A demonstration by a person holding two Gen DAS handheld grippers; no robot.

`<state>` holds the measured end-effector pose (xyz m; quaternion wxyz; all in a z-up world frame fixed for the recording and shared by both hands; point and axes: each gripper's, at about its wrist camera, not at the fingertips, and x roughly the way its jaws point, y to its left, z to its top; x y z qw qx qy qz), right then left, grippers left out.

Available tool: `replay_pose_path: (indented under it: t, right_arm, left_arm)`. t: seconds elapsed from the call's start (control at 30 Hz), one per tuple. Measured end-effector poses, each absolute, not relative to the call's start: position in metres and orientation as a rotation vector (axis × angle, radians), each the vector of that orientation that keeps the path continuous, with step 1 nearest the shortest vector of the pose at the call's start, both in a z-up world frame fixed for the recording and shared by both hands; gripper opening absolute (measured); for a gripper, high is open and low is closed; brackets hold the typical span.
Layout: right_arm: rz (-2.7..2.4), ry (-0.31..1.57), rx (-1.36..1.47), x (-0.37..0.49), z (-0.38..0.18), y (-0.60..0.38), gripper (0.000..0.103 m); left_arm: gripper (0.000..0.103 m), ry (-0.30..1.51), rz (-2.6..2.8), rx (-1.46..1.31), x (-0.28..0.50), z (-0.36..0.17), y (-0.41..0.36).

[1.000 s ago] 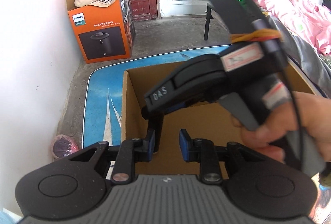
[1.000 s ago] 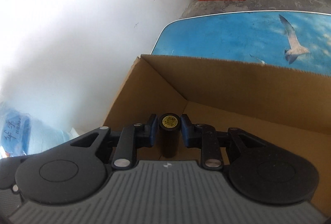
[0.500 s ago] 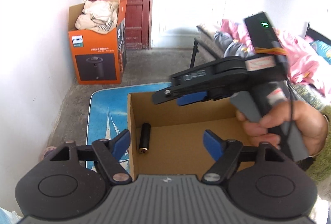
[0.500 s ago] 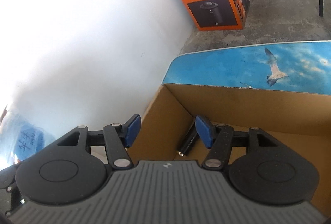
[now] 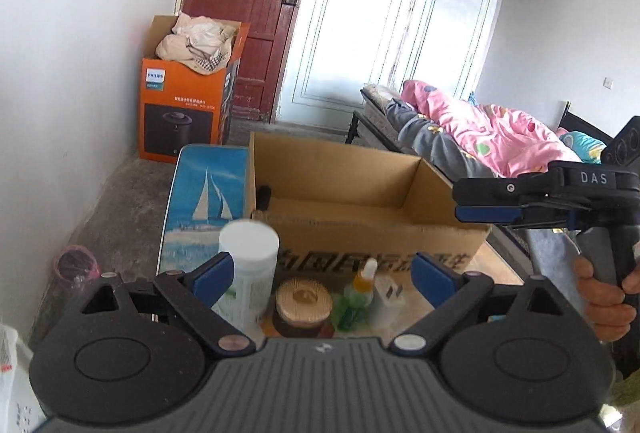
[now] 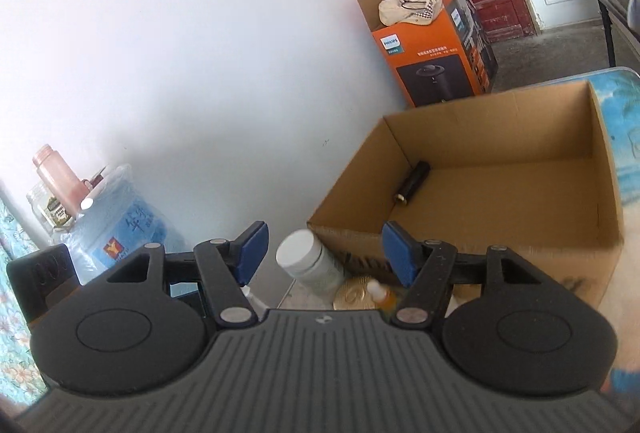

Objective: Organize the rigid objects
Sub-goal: 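Move the open right tool back over the pink bowl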

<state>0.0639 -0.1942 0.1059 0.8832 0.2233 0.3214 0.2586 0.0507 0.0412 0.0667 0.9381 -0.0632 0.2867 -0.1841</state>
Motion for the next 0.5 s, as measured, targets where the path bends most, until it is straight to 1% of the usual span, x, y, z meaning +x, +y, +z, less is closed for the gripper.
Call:
replay_pose_path:
  t: [0.07, 0.17, 0.23, 0.3, 0.33, 0.37, 0.4, 0.47, 0.5]
  right_arm:
    - [0.521, 0.700, 0.489, 0.053, 0.080, -0.186, 0.063]
    - [0.531, 0.764, 0.550, 0.038, 0.049, -0.173, 0.057]
    - [0.537, 0.803, 0.558, 0.035, 0.034, -0.161, 0.052]
    - [0.534, 0.842, 0.577, 0.037, 0.024, -0.152, 0.049]
    - [0.537, 0.859, 0.589, 0.038, 0.019, -0.149, 0.046]
    - [0.543, 0.871, 0.596, 0.044, 0.019, -0.144, 0.044]
    - [0.549, 0.883, 0.606, 0.047, 0.018, -0.140, 0.041]
    - [0.562, 0.909, 0.646, 0.051, 0.012, -0.133, 0.041]
    - [0.562, 0.924, 0.668, 0.051, 0.009, -0.133, 0.040]
  left_arm:
    - [0.096, 0.622, -0.357, -0.139, 0.040, 0.053, 0.044]
    - [0.094, 0.664, -0.309, -0.140, 0.028, 0.034, 0.048]
    - [0.089, 0.709, -0.319, -0.162, 0.025, 0.019, 0.051]
    - [0.077, 0.759, -0.329, -0.202, 0.027, 0.008, 0.053]
    - [0.074, 0.783, -0.333, -0.220, 0.026, 0.001, 0.054]
    - [0.069, 0.795, -0.342, -0.223, 0.025, -0.004, 0.053]
    - [0.066, 0.794, -0.345, -0.216, 0.024, -0.005, 0.052]
    - [0.064, 0.780, -0.354, -0.182, 0.018, -0.010, 0.045]
    - [0.061, 0.773, -0.366, -0.167, 0.015, -0.011, 0.040]
